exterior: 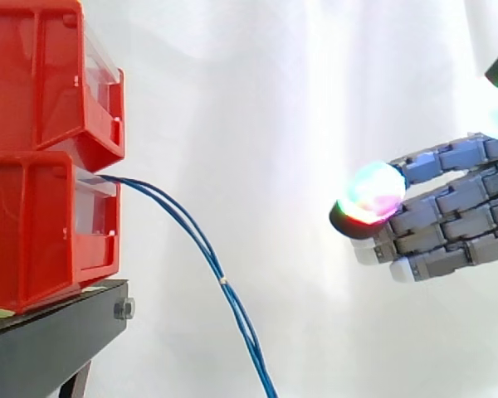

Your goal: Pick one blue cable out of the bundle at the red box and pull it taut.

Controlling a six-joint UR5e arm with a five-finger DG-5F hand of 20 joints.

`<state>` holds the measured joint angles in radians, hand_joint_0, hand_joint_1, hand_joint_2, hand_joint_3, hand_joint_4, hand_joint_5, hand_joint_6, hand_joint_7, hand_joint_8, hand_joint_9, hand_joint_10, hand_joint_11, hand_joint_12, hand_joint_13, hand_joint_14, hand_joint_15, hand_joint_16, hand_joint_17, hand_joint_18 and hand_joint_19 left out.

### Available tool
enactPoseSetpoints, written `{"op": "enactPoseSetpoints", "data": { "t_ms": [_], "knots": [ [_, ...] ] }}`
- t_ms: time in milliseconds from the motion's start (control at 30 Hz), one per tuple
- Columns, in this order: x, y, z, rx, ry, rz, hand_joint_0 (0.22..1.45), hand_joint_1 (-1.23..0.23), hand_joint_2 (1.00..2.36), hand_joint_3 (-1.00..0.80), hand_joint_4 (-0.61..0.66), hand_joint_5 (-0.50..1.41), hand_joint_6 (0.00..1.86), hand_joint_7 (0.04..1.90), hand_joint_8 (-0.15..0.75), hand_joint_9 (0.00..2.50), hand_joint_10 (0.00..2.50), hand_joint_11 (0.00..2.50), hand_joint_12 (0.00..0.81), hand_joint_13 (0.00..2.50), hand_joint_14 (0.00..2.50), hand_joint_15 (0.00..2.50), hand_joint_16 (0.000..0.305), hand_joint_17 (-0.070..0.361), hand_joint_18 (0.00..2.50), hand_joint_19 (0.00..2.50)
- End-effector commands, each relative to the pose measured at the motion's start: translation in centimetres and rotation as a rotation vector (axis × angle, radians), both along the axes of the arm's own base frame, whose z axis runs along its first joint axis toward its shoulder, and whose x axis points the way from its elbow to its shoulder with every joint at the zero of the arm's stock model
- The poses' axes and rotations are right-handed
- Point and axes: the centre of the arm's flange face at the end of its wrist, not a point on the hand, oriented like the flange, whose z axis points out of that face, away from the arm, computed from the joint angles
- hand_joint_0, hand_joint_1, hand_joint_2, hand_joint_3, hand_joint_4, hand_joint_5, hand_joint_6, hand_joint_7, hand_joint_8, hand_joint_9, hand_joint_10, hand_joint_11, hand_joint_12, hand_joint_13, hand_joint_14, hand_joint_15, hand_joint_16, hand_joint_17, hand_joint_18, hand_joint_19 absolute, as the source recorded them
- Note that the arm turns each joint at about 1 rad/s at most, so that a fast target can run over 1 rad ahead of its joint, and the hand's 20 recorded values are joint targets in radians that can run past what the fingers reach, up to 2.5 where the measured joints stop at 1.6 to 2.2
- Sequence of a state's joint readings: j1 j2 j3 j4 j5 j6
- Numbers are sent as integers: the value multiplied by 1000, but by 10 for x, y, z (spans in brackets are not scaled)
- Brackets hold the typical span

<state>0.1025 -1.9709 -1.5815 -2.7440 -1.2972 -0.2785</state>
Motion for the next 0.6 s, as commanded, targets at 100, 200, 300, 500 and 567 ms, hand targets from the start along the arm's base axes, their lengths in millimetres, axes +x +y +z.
{"op": "enactPoseSetpoints", "data": {
  "t_ms": [100,200,300,500,567],
  "knots": [
    [5,-2,-7,-3,-17,-28,449,-721,1000,-500,277,-213,501,675,277,187,1,0,358,0,0,40,57,129,0,56],
    [17,-6,-37,10,-30,-39,443,-723,1000,-500,279,-213,501,679,279,188,0,0,360,0,0,36,58,130,0,54],
    [29,-6,-53,23,-81,-43,442,-725,1000,-500,279,-212,501,675,279,189,0,0,361,0,0,36,58,131,0,62],
    [37,-11,-71,20,-112,-91,444,-732,1000,-500,282,-211,501,676,279,189,1,0,360,0,0,36,58,131,0,58],
    [36,-13,-71,11,-106,-116,447,-731,1000,-500,282,-211,501,679,278,188,1,0,359,0,1,39,58,131,0,59]
  ]
}}
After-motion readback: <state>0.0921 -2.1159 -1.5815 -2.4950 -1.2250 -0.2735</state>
